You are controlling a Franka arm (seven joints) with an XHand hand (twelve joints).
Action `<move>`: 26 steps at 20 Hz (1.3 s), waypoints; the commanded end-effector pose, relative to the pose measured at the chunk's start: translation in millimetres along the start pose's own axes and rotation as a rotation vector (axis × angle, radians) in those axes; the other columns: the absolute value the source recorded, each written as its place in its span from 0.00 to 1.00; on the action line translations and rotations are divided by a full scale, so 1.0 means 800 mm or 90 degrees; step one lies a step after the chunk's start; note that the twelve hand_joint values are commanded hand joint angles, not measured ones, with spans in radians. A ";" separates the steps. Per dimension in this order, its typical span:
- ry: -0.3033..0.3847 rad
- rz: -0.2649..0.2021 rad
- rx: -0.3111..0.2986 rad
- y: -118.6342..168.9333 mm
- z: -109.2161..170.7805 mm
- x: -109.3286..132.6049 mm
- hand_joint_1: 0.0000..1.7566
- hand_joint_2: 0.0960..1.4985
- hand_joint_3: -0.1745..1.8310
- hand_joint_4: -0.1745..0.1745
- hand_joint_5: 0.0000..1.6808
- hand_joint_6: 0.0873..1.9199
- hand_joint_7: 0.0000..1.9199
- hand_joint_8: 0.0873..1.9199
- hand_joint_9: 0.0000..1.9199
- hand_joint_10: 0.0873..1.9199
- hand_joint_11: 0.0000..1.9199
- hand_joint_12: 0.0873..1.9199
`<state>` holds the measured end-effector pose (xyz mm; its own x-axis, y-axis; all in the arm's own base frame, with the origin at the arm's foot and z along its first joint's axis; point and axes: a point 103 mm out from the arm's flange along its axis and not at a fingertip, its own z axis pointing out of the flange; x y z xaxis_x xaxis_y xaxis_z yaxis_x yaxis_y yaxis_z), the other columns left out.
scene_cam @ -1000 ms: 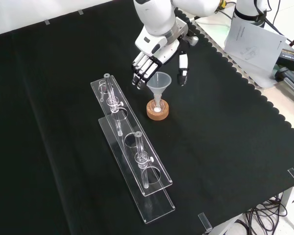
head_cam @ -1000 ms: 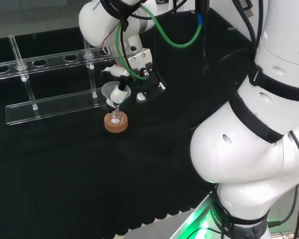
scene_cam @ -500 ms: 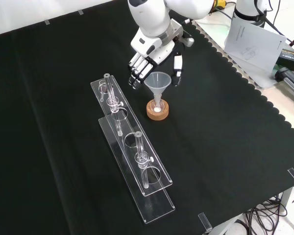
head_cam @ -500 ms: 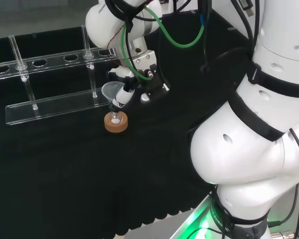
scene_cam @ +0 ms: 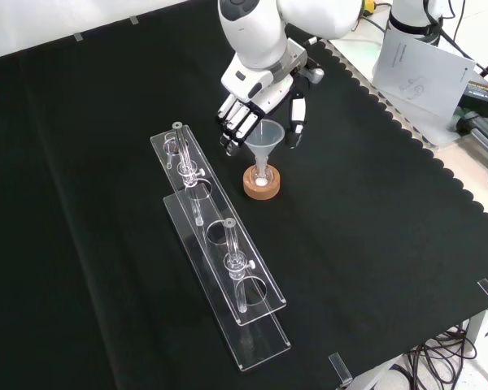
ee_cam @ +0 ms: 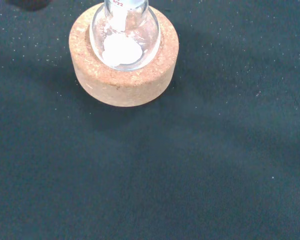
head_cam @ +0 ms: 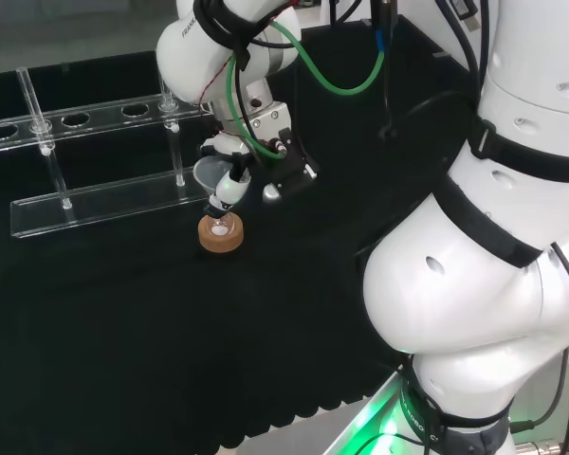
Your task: Remove the funnel from the round-bottom flask.
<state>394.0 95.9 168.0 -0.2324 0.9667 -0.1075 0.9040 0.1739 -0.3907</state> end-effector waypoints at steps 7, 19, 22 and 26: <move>-0.043 0.026 -0.060 -0.003 -0.013 0.002 0.39 0.53 0.27 0.42 0.29 0.00 0.22 0.34 0.46 0.26 0.20 0.70; -0.051 0.024 -0.107 -0.026 -0.053 0.006 0.39 0.55 0.28 0.51 0.41 0.24 0.38 0.33 0.56 0.24 0.23 0.67; -0.058 0.027 -0.127 -0.038 -0.068 0.008 0.39 0.55 0.28 0.51 0.41 0.26 0.39 0.33 0.56 0.24 0.23 0.67; -0.068 0.032 -0.148 -0.057 -0.092 0.010 0.39 0.55 0.28 0.50 0.40 0.26 0.39 0.33 0.57 0.25 0.23 0.67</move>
<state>391.6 105.2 221.6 -0.2131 0.9564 -0.1997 0.9616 0.1692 -0.2159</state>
